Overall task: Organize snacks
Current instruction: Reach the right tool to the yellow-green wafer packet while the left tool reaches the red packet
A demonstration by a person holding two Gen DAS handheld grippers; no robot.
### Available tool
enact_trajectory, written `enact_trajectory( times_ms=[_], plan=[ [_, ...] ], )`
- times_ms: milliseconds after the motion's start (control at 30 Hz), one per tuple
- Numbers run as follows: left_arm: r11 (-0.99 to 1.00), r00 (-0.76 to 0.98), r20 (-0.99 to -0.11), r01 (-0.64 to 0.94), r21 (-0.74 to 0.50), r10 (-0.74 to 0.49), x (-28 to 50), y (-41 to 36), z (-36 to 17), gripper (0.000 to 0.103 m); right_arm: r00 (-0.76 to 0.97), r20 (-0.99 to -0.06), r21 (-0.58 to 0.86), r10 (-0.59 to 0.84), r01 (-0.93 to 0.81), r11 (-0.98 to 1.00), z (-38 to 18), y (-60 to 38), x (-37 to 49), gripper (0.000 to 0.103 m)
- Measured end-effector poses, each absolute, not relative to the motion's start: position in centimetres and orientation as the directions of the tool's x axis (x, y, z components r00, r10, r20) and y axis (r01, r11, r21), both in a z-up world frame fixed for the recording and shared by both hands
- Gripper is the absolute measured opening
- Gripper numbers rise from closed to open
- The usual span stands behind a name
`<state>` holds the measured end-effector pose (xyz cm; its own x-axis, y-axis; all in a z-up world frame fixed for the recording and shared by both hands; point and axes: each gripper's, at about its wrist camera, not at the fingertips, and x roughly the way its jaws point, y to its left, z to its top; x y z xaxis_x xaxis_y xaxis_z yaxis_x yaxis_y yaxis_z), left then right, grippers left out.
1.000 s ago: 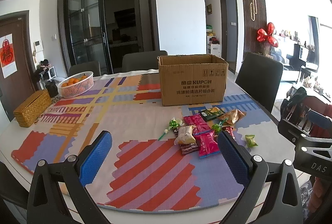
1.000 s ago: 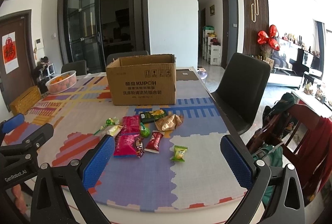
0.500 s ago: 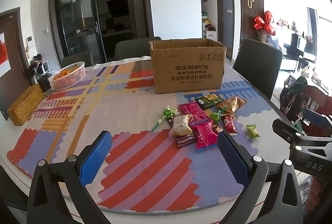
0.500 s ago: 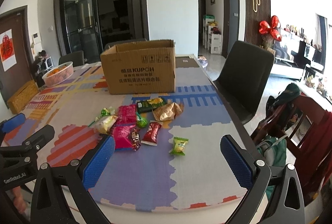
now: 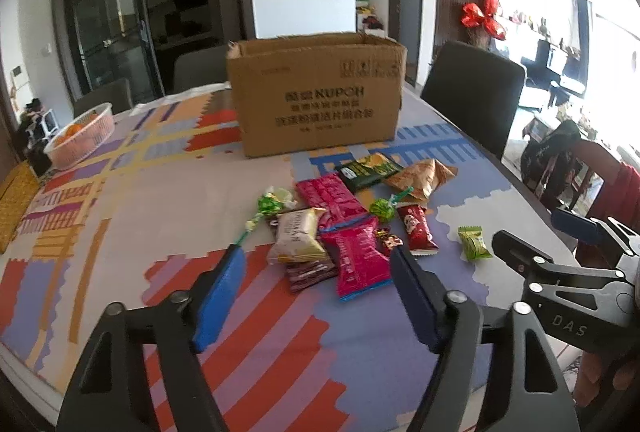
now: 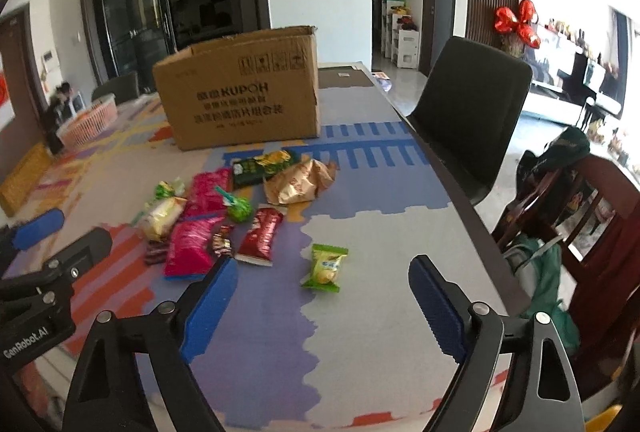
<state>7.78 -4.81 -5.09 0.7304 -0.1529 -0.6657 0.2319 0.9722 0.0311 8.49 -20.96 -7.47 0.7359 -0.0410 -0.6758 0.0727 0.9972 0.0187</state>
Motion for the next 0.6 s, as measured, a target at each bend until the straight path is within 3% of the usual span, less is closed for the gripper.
enact_trajectory(
  times_ms=[267, 600],
  plan=[
    [0.964, 0.677, -0.714, 0.265, 0.008, -0.18, 10.1, -6.4, -7.0, 0.054, 0.702, -0.712, 0.06, 0.005, 0.053, 0.997, -8.7, -21.3, 10.9, 0.075],
    [0.962, 0.639, -0.746, 0.271, -0.011, -0.189, 12.8, -7.6, -8.6, 0.05, 0.636, -0.771, 0.122, 0.042, 0.082, 0.989, -11.2, -22.3, 13.4, 0.064]
  ],
)
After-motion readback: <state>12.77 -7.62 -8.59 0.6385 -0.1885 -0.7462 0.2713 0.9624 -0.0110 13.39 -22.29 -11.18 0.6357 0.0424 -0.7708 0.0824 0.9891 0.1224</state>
